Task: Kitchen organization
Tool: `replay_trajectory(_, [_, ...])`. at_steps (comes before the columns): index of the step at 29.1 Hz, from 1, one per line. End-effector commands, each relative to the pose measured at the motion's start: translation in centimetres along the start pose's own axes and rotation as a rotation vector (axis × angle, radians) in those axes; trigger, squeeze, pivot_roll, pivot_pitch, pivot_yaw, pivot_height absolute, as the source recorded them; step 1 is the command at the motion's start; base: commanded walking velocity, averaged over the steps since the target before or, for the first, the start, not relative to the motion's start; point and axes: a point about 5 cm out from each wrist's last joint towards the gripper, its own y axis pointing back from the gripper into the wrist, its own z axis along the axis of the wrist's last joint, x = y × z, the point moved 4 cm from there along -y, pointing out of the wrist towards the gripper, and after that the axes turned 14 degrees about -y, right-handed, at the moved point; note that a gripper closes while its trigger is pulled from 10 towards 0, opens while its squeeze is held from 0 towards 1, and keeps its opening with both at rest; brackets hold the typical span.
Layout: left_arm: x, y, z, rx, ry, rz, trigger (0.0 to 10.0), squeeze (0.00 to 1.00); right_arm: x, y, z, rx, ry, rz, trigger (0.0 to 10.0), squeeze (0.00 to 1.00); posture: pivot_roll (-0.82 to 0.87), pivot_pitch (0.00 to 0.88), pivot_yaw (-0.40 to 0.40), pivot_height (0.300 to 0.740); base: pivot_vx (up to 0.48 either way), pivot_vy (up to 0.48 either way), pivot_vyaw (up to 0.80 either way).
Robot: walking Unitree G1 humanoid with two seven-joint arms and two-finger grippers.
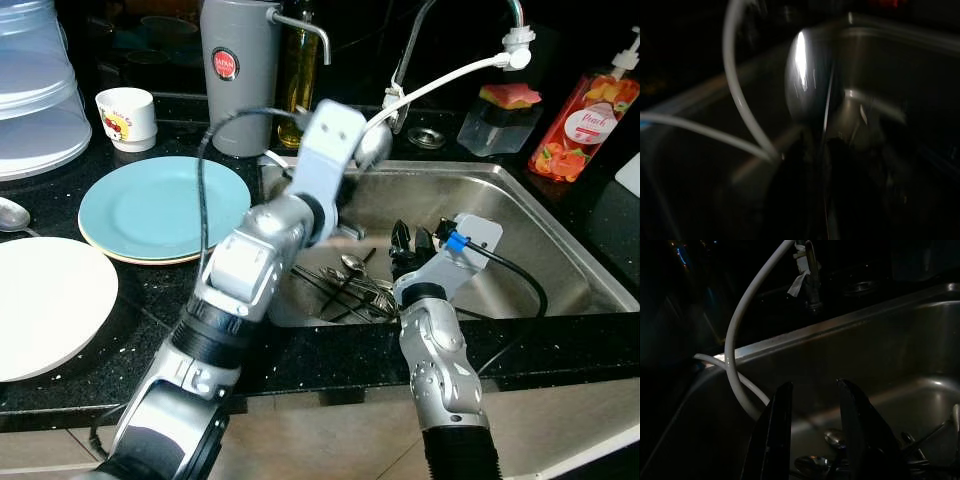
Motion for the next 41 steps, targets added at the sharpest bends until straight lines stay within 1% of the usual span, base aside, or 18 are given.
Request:
replay_trajectory(1, [-0.5,-0.1,-1.0,0.04,-0.019,-0.019,10.0,1.0,-0.2,0.0,-0.5,0.02,-0.002,-0.012,10.0,0.0,0.3,0.0,-0.071,0.74,0.0,0.0,0.0])
replay_trajectory(13, [0.4,0.6,-0.9,0.015,-0.016,0.013,10.0,1.0,-0.1,0.0,-0.5,0.022,-0.001,-0.006,10.0,0.0,0.3,0.0,-0.08,0.74,0.0,0.0,0.0])
replay_trajectory(16, [0.8,0.8,-0.6,0.002,-0.021,0.033,10.0,1.0,-0.1,0.0,-0.5,0.022,-0.001,-0.005,10.0,0.0,0.3,0.0,-0.081,0.74,0.0,0.0,0.0])
replay_trajectory(17, [1.4,1.0,-0.3,-0.006,-0.032,0.08,10.0,0.97,0.0,0.0,-0.5,0.022,-0.001,-0.004,10.0,0.0,0.3,0.0,-0.081,0.74,0.0,0.0,0.0])
replay_trajectory(18, [1.4,1.0,-0.3,-0.006,-0.032,0.08,10.0,0.97,0.0,0.0,-0.5,0.022,-0.001,-0.004,10.0,0.0,0.3,0.0,-0.081,0.74,0.0,0.0,0.0])
replay_trajectory(19, [3.6,1.3,-0.2,0.015,-0.061,0.219,10.0,0.0,-0.1,0.0,-0.5,0.023,0.0,-0.003,10.0,0.0,0.3,0.0,-0.082,0.74,0.0,0.0,0.0])
replay_trajectory(21, [8.6,2.7,-1.0,0.121,-0.04,0.528,10.0,0.0,-0.1,0.0,-0.5,0.025,0.001,-0.001,10.0,0.0,0.3,0.0,-0.083,0.74,0.0,0.0,0.0])
replay_trajectory(23, [11.6,4.6,-2.6,0.221,0.041,0.716,10.0,0.0,0.0,0.0,-0.5,0.026,0.001,0.0,10.0,0.0,0.3,0.0,-0.083,0.74,0.0,0.0,0.0])
replay_trajectory(24, [12.3,5.2,-3.1,0.243,0.068,0.76,10.0,0.0,0.0,-0.1,-0.5,0.026,0.001,0.0,10.0,0.0,0.3,0.0,-0.083,0.74,0.0,0.0,0.0])
replay_trajectory(27, [13.4,7.1,-4.1,0.266,0.136,0.856,10.0,0.0,0.0,0.0,-0.6,0.027,0.0,-0.001,10.0,0.0,0.31,0.0,-0.082,0.74,0.0,0.0,0.0])
replay_trajectory(28, [13.4,7.1,-4.1,0.266,0.136,0.856,10.0,0.0,0.0,0.0,-0.6,0.027,0.0,-0.001,10.0,0.0,0.31,0.0,-0.082,0.74,0.0,0.0,0.0])
replay_trajectory(31, [13.8,8.5,-5.0,0.3,0.178,0.923,10.0,0.0,-0.1,0.1,-0.7,0.032,-0.001,-0.002,10.0,0.0,0.31,0.0,-0.086,0.74,0.0,0.0,0.0])
replay_trajectory(33, [14.1,9.0,-5.5,0.324,0.19,0.95,10.0,0.0,-0.1,0.1,-0.7,0.033,-0.001,-0.002,10.0,0.0,0.31,0.0,-0.088,0.74,0.0,0.0,0.0])
replay_trajectory(35, [14.1,9.0,-5.5,0.324,0.19,0.95,10.0,0.0,-0.1,0.1,-0.7,0.033,-0.001,-0.002,10.0,0.0,0.31,0.0,-0.088,0.74,0.0,0.0,0.0])
replay_trajectory(37, [15.1,10.1,-6.5,0.377,0.214,1.032,10.0,0.0,0.0,0.0,-0.7,0.034,-0.001,0.0,10.0,0.0,0.31,0.0,-0.088,0.74,0.0,0.0,0.0])
replay_trajectory(38, [15.1,10.1,-6.5,0.377,0.214,1.032,10.0,0.0,0.0,0.0,-0.7,0.034,-0.001,0.0,10.0,0.0,0.31,0.0,-0.088,0.74,0.0,0.0,0.0])
replay_trajectory(39, [15.6,10.6,-6.8,0.396,0.229,1.073,10.0,0.0,0.0,0.0,-0.7,0.034,-0.001,0.0,10.0,0.0,0.31,0.0,-0.088,0.74,0.0,0.0,0.0])
replay_trajectory(41, [15.6,10.6,-6.8,0.396,0.229,1.073,10.0,0.0,0.0,0.0,-0.7,0.034,-0.001,0.0,10.0,0.0,0.31,0.0,-0.088,0.74,0.0,0.0,0.0])
